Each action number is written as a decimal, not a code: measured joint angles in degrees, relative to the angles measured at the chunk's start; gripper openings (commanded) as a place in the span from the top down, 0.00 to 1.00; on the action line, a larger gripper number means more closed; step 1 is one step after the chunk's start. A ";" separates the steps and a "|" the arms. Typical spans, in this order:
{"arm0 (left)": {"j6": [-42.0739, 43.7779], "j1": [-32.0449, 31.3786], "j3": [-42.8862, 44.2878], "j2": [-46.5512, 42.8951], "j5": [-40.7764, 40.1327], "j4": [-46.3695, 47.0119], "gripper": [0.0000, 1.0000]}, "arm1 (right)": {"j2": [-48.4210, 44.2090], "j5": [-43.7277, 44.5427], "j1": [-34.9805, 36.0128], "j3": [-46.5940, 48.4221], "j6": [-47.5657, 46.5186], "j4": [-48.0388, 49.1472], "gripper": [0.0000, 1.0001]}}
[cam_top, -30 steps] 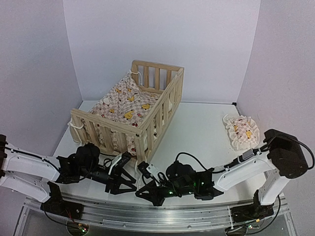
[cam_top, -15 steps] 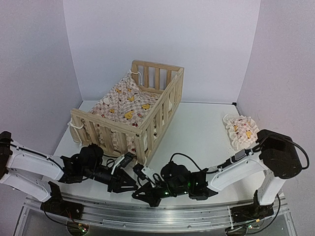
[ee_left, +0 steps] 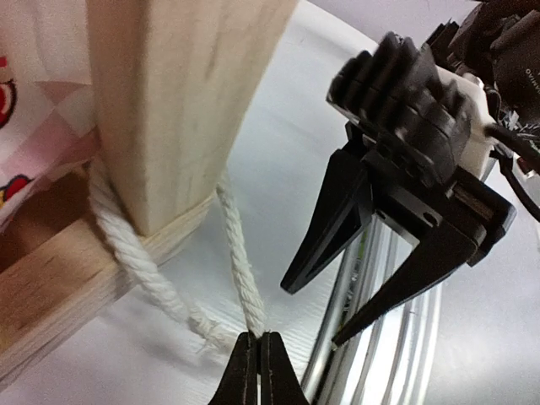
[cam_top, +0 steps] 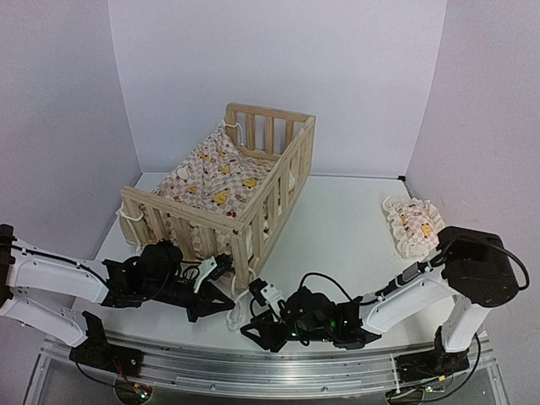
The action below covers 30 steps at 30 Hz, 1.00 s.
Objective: Set up the pet bed
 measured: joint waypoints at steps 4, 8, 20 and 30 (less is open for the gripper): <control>3.15 0.03 0.20 -0.70 -3.46 -2.47 1.00 | 2.06 6.27 -0.08 0.10 0.06 -0.07 0.55; 4.43 0.11 0.22 -0.71 -5.85 -3.68 1.00 | 7.00 9.93 -0.11 3.13 -0.47 0.53 0.50; 4.83 0.18 0.35 -0.73 -6.68 -3.78 1.00 | 16.18 18.25 0.88 7.72 -0.63 6.21 0.92; 4.79 0.22 0.18 -0.52 -4.38 -2.15 0.89 | 13.12 15.12 0.45 4.66 -0.74 5.68 1.00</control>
